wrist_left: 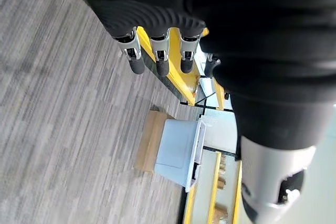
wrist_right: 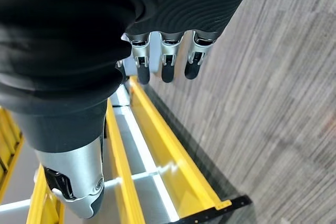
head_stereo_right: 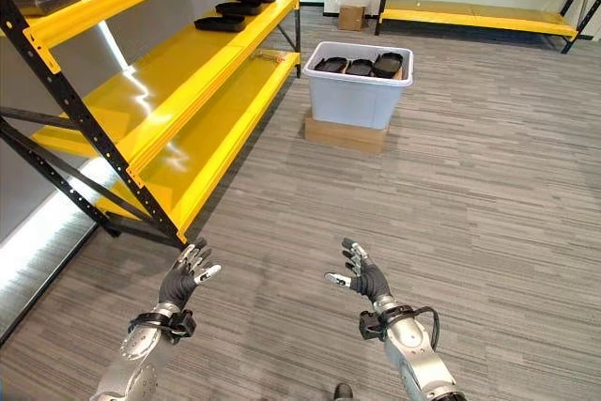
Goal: Move parts from the plastic box to the shelf.
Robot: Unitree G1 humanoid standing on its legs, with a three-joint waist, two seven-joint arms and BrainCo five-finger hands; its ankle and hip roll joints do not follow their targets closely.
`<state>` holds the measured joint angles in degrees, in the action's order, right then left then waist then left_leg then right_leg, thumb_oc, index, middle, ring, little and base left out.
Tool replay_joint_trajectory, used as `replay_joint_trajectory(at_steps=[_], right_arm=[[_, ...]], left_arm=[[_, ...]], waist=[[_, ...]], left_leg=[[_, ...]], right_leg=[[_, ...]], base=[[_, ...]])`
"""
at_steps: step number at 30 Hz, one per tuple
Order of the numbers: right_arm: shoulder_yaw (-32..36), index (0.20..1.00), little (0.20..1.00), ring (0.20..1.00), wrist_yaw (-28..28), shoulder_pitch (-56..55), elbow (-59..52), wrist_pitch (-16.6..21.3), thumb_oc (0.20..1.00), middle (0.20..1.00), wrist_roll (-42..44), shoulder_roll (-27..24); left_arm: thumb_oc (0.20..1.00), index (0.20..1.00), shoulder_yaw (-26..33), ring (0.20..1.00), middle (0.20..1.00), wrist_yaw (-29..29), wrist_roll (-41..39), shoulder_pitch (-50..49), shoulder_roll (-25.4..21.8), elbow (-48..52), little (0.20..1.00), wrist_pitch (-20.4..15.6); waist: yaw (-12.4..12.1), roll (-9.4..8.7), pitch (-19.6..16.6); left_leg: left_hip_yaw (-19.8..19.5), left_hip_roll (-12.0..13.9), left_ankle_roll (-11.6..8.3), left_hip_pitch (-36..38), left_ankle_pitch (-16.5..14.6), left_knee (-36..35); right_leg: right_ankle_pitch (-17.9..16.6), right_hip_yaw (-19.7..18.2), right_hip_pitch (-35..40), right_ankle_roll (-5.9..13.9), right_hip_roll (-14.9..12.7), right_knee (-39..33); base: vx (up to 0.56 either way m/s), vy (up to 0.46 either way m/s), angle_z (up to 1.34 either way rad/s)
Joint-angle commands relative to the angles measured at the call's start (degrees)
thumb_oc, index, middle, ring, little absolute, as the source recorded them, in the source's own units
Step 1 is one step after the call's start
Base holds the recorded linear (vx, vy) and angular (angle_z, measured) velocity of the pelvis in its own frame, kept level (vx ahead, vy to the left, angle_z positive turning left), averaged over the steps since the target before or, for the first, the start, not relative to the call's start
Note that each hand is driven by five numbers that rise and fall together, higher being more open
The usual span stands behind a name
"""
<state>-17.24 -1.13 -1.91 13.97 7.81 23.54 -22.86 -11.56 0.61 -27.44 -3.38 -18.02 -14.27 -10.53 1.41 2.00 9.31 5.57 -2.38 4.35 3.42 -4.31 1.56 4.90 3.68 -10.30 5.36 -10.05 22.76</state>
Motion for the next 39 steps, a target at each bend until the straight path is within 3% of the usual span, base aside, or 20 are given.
replay_joint_trajectory(at_steps=[1, 5, 7, 10, 12, 17, 21, 25, 27, 28, 30, 31, 32, 33, 34, 35, 36, 37, 38, 39], right_arm=[[-1.8, 1.0, 1.0, 1.0, 0.1, 1.8, -4.1, 2.6, 1.0, 1.0, 1.7, 2.6], [-1.5, 1.0, 1.0, 1.0, 0.1, 1.8, -4.3, 2.7, 1.0, 1.0, 1.9, 2.7], [-1.3, 1.0, 1.0, 1.0, 0.0, 2.0, -4.4, 2.7, 1.0, 1.0, 2.9, 2.5], [-1.7, 1.0, 1.0, 1.0, 0.8, 4.4, -3.3, 3.0, 1.0, 1.0, 2.4, 2.9], [-1.7, 1.0, 1.0, 1.0, 1.0, 5.1, -3.9, 2.8, 1.0, 1.0, 1.5, 3.0], [-1.2, 1.0, 1.0, 1.0, 0.4, 3.0, -5.6, 2.7, 1.0, 1.0, 2.0, 1.8], [-1.8, 1.0, 1.0, 1.0, -0.8, 2.3, -5.8, 2.7, 1.0, 1.0, 2.3, 0.2], [-0.8, 1.0, 1.0, 1.0, -1.7, 0.6, -6.1, 2.7, 1.0, 1.0, 2.6, -1.3], [-0.4, 1.0, 1.0, 1.0, -1.7, -0.2, -5.7, 2.7, 1.0, 1.0, 2.4, -1.8], [-0.1, 1.0, 1.0, 1.0, -1.6, -0.4, -5.7, 2.8, 1.0, 1.0, 2.3, -2.0], [0.5, 1.0, 1.0, 1.0, -1.0, -0.9, -5.9, 3.0, 1.0, 1.0, 2.3, -2.5], [0.9, 1.0, 1.0, 1.0, -0.9, -1.3, -6.1, 3.0, 1.0, 1.0, 2.3, -2.7], [1.5, 1.0, 1.0, 1.0, -0.6, -1.8, -6.3, 3.0, 1.0, 1.0, 2.2, -2.9], [1.5, 1.0, 1.0, 1.0, -0.6, -1.8, -6.3, 2.9, 1.0, 1.0, 2.2, -2.9], [2.5, 1.0, 1.0, 1.0, -0.3, -1.7, -6.5, 3.4, 1.0, 1.0, 3.2, -2.7], [2.6, 1.0, 1.0, 1.0, -0.5, -1.8, -6.2, 3.8, 1.0, 1.0, 3.6, -2.4], [2.5, 1.0, 1.0, 1.0, -0.5, -2.0, -5.8, 4.2, 1.0, 1.0, 2.9, -1.9], [2.5, 1.0, 1.0, 1.0, -0.5, -2.0, -5.8, 4.2, 1.0, 1.0, 2.9, -1.9], [2.0, 1.0, 1.0, 1.0, -0.2, -1.7, -5.4, 4.5, 1.0, 1.0, 1.6, -1.6], [2.0, 1.0, 1.0, 1.0, -0.2, -1.7, -5.4, 4.5, 1.0, 1.0, 1.6, -1.6]], left_arm=[[1.0, 1.0, 0.4, 1.0, 1.0, 1.3, 2.0, 1.6, -3.9, 6.4, 1.0, -4.0], [1.0, 1.0, 0.4, 1.0, 1.0, 1.4, 2.8, 1.8, -3.9, 6.6, 1.0, -3.9], [1.0, 1.0, 0.7, 1.0, 1.0, 1.3, 2.7, 1.8, -3.7, 6.4, 1.0, -3.8], [1.0, 1.0, 1.9, 1.0, 1.0, 2.2, 3.2, 2.5, -2.6, 5.1, 1.0, -4.4], [1.0, 1.0, 1.9, 1.0, 1.0, 2.6, 3.5, 2.8, -2.4, 5.1, 1.0, -4.6], [1.0, 1.0, 1.1, 1.0, 1.0, 1.9, 3.0, 2.0, -1.7, 4.8, 1.0, -4.9], [1.0, 1.0, 0.9, 1.0, 1.0, 1.1, 1.6, 0.9, -1.3, 5.6, 1.0, -4.8], [1.0, 1.0, 0.9, 1.0, 1.0, 0.1, 0.6, 0.2, -1.5, 6.6, 1.0, -4.6], [1.0, 1.0, 1.1, 1.0, 1.0, 0.0, 0.4, -0.3, -1.4, 6.9, 1.0, -4.2], [1.0, 1.0, 1.0, 1.0, 1.0, -0.3, 0.1, -0.4, -1.5, 7.3, 1.0, -3.9], [1.0, 1.0, 1.0, 1.0, 1.0, -0.7, -0.2, -0.8, -1.9, 7.6, 1.0, -3.5], [1.0, 1.0, 1.0, 1.0, 1.0, -0.9, -0.1, -1.1, -2.0, 7.9, 1.0, -3.4], [1.0, 1.0, 0.8, 1.0, 1.0, -1.1, 0.0, -1.4, -1.9, 8.2, 1.0, -3.2], [1.0, 1.0, 0.8, 1.0, 1.0, -1.1, 0.0, -1.4, -2.0, 8.2, 1.0, -3.2], [1.0, 1.0, 2.0, 1.0, 1.0, -0.3, 2.3, -2.3, -2.3, 8.6, 1.0, -3.9], [1.0, 1.0, 1.8, 1.0, 1.0, -0.4, 2.1, -2.6, -2.2, 8.1, 1.0, -4.2], [1.0, 1.0, 1.5, 1.0, 1.0, -0.6, 3.3, -3.2, -2.4, 7.2, 1.0, -4.4], [1.0, 1.0, 1.5, 1.0, 1.0, -0.6, 3.3, -3.2, -2.4, 7.2, 1.0, -4.4], [1.0, 1.0, 1.4, 1.0, 1.0, 0.0, 5.4, -2.9, -3.1, 7.4, 1.0, -5.1], [1.0, 1.0, 1.4, 1.0, 1.0, 0.0, 5.4, -2.9, -3.1, 7.4, 1.0, -5.1]], waist=[[0.1, -2.04, 0.0], [0.7, -1.06, 0.7], [1.4, -1.3, 0.8], [2.1, -2.15, 1.0], [2.3, -2.16, 0.8], [4.4, -1.86, -2.2], [4.7, 0.17, -3.0], [4.8, 0.44, -3.6], [4.3, 0.1, -3.5], [4.1, -0.75, -3.2], [3.3, -2.38, -2.0], [2.8, -2.83, -1.5], [1.9, -3.23, -0.5], [1.9, -3.32, -0.7], [-0.2, -4.81, 0.6], [-0.7, -5.19, 0.7], [-1.8, -5.23, 0.5], [-1.8, -5.4, 0.5], [-2.9, -4.35, 0.2], [-2.9, -4.4, 0.3]], left_leg=[[-3.9, 0.4, 0.88, -2.5, -6.3, 8.1], [-3.5, -0.1, 1.38, 0.5, -7.5, 6.7], [-4.0, -0.7, 0.89, 2.9, -7.8, 4.8], [-4.7, -0.4, -1.95, 8.4, -10.0, 1.8], [-4.6, 1.1, -3.48, 11.2, -11.1, 1.7], [-5.4, 5.1, -6.35, 14.8, -10.5, 1.8], [-6.6, 9.1, -9.75, 13.5, -1.5, 8.3], [-9.5, 10.3, -11.13, 11.5, 8.3, 13.9], [-9.5, 11.0, -12.3, 7.3, 14.8, 25.2], [-8.8, 11.1, -11.75, 4.7, 16.5, 29.7], [-7.0, 11.7, -9.49, 0.6, 16.7, 37.0], [-6.4, 11.2, -8.67, -1.0, 15.4, 38.7], [-6.4, 8.9, -8.1, -5.1, 11.6, 40.5], [-6.5, 8.8, -8.03, -5.4, 11.6, 40.6], [-5.1, 5.9, -6.62, -15.2, 4.8, 35.1], [-4.5, 6.1, -6.54, -17.0, 4.8, 29.3], [-5.9, 6.2, -6.87, -16.6, 7.0, 11.8], [-5.8, 6.1, -6.87, -16.2, 7.6, 10.9], [-10.7, 6.1, -8.51, -16.8, 12.0, -1.8], [-10.7, 6.1, -8.53, -16.2, 12.5, -2.6]], right_leg=[[-13.0, -4.1, -0.6, 1.96, -4.7, 9.5], [-9.2, -0.7, -5.4, 1.5, -3.6, 10.5], [-7.3, 1.0, -7.0, 1.47, -1.2, 2.9], [-13.2, 4.9, -6.2, 4.27, -1.7, -21.6], [-15.8, 6.3, -5.9, 5.44, -1.9, -26.0], [-16.6, 4.1, -4.0, 3.87, 1.4, -24.9], [-12.9, 5.4, -2.8, 0.74, 5.6, -21.0], [-9.3, 4.6, -1.2, -2.13, 8.7, -19.9], [-6.7, 3.9, 1.4, -4.56, 10.5, -19.6], [-5.9, 3.8, 3.0, -5.37, 10.3, -19.9], [-4.5, 2.9, 6.5, -7.08, 10.6, -20.5], [-3.9, 2.3, 7.8, -7.54, 10.6, -20.8], [-3.7, 1.4, 9.5, -7.37, 10.4, -21.4], [-3.7, 1.4, 9.4, -7.33, 10.3, -21.4], [-3.7, -0.1, 13.3, -5.87, 9.2, -23.5], [-3.6, -0.5, 14.2, -5.51, 9.0, -24.3], [-3.0, -1.4, 16.2, -4.63, 9.3, -25.7], [-3.0, -1.4, 16.2, -4.62, 9.2, -25.7], [-1.9, -2.7, 18.7, -4.13, 10.4, -27.0], [-1.8, -2.7, 18.9, -4.14, 10.3, -27.1]], base=[[0.05, 0.262, 0.43], [0.13, 0.14, 0.1], [0.28, -0.009, -0.27], [0.38, -0.117, 0.2], [0.46, -0.187, 0.31], [0.41, -0.201, 0.34], [0.33, -0.227, 0.27], [0.32, -0.224, -0.2], [0.32, -0.252, 0.04], [0.27, -0.277, -0.02], [0.25, -0.245, 0.09], [0.24, -0.147, 0.08], [0.15, -0.071, -0.13], [0.29, -0.026, -0.47], [0.31, 0.019, -0.24], [0.53, 0.083, -0.56], [0.3, 0.088, -0.52], [0.47, 0.138, -0.72], [0.25, 0.069, -0.46], [0.36, 0.102, -0.24]])
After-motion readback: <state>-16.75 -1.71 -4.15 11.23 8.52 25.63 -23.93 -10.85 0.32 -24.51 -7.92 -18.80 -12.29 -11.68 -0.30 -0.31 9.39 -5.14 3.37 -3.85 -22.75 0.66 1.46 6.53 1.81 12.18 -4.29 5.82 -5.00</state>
